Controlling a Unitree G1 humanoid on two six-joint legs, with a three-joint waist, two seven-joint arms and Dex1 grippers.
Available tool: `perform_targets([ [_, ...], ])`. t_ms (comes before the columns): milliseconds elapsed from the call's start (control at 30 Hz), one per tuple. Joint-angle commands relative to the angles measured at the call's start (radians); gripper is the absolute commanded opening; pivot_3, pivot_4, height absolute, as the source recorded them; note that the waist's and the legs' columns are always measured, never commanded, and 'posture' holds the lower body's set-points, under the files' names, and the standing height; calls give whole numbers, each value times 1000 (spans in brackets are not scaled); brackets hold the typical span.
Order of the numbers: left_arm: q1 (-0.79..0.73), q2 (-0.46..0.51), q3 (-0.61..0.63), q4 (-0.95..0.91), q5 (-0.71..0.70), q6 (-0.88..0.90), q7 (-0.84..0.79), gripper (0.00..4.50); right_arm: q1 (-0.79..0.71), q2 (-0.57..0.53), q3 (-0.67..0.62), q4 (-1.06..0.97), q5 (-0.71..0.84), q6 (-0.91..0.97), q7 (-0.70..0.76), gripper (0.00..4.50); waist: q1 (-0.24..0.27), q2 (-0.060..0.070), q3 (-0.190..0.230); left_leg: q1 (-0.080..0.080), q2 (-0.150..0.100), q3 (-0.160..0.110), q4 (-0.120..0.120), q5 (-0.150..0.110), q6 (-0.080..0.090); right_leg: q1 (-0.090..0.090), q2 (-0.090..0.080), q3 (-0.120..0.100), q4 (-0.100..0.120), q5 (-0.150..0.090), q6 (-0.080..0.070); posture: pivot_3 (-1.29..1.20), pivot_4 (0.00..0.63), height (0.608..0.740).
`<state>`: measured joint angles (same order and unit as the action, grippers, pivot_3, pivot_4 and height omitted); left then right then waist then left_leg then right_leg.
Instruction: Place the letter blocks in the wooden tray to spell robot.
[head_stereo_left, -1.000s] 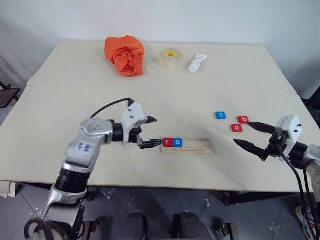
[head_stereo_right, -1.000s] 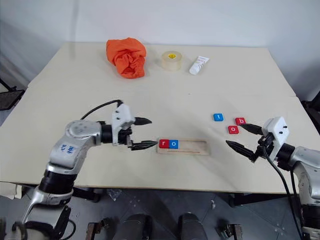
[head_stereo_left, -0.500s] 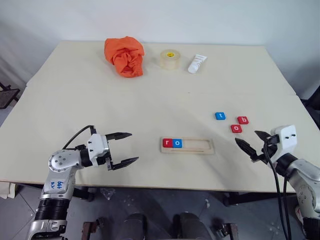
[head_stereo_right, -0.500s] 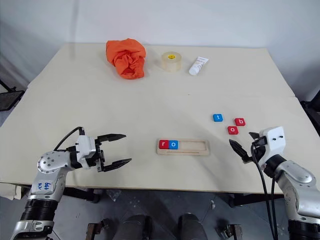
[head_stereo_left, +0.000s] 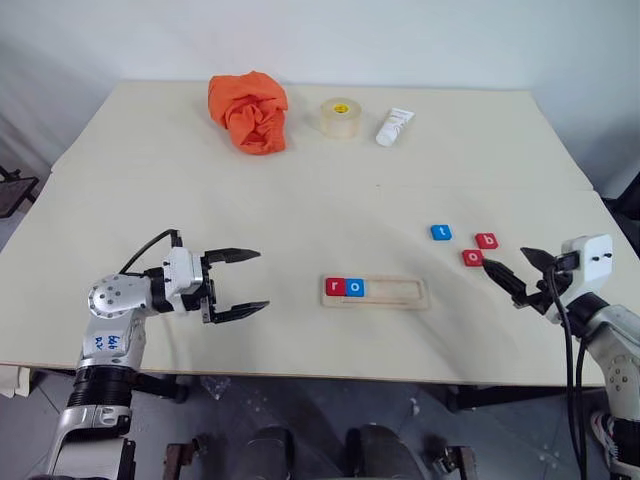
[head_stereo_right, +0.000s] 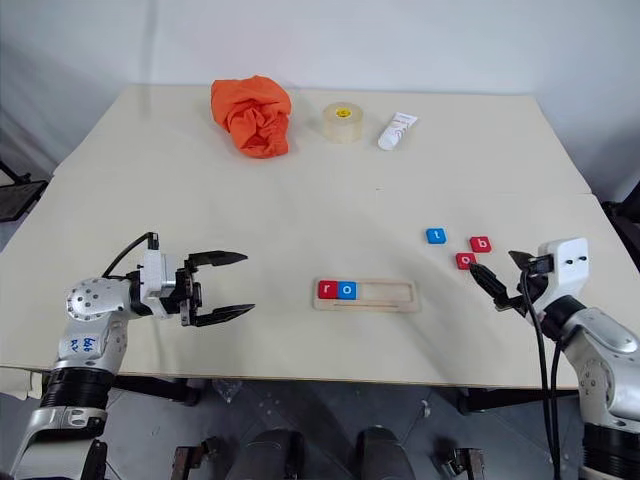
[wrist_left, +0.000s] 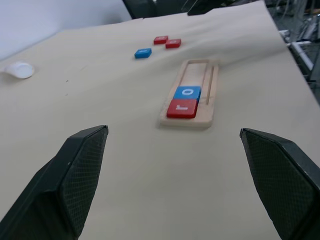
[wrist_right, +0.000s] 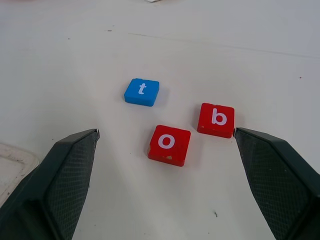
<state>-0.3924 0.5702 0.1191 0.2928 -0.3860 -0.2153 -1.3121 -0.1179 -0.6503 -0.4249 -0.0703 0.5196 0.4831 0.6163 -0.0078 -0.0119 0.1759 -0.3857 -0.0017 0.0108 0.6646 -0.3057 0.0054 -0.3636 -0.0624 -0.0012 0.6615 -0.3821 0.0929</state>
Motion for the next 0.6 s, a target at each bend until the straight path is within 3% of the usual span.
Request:
perform_targets([
  [33, -13, 18, 4, -3, -15, 5, -6, 4489, -17, -19, -29, -8, 9, -11, 4, 4500, 0, 0, 0, 0, 0, 0, 0, 0, 0, 0, 0, 0, 0, 0, 0, 0, 150, 740],
  [300, -20, 21, 4, -5, 1, 14, 21, 4489, -81, -27, -7, -21, -10, 12, -31, 4500, 0, 0, 0, 0, 0, 0, 0, 0, 0, 0, 0, 0, 0, 0, 0, 0, 150, 740],
  [600, -18, 29, -8, -47, 6, 61, 75, 4489, -415, -79, 186, 248, -167, 194, -136, 4500, -23, 0, 0, -1, 0, 0, -1, 1, 0, -3, 0, 0, 1, 0, 0, 0, 150, 740],
])
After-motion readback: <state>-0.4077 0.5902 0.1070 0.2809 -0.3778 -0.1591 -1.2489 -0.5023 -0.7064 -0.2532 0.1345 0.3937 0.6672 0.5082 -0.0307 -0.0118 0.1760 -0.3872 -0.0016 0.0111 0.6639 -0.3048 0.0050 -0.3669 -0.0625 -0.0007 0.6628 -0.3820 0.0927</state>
